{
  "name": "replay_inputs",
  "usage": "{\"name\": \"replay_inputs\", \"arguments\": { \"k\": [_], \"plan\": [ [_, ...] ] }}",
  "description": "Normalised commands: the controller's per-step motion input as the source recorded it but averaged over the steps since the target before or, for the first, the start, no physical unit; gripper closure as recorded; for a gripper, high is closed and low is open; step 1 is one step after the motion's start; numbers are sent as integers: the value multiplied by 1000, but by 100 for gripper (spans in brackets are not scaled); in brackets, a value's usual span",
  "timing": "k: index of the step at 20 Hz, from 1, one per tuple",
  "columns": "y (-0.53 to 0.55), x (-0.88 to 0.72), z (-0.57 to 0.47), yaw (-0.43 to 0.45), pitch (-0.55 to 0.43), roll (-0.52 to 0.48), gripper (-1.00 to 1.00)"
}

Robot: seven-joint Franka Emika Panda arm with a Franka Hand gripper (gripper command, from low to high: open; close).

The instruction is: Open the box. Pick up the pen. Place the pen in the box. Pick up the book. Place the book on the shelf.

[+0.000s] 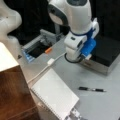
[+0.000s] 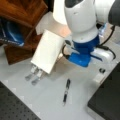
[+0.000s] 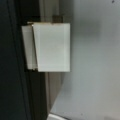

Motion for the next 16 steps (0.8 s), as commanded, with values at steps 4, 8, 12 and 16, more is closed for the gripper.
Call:
{"name": "replay_inputs", "arguments": {
  "k": [4, 8, 12, 16],
  "plan": [
    [-113, -17, -281, -80, -92, 424, -100],
    [-76, -94, -187, -80, -122, 436, -100],
    [-11, -142, -181, -75, -125, 425, -100],
    [27, -104, -233, -66, -117, 374, -100]
  ]
}}
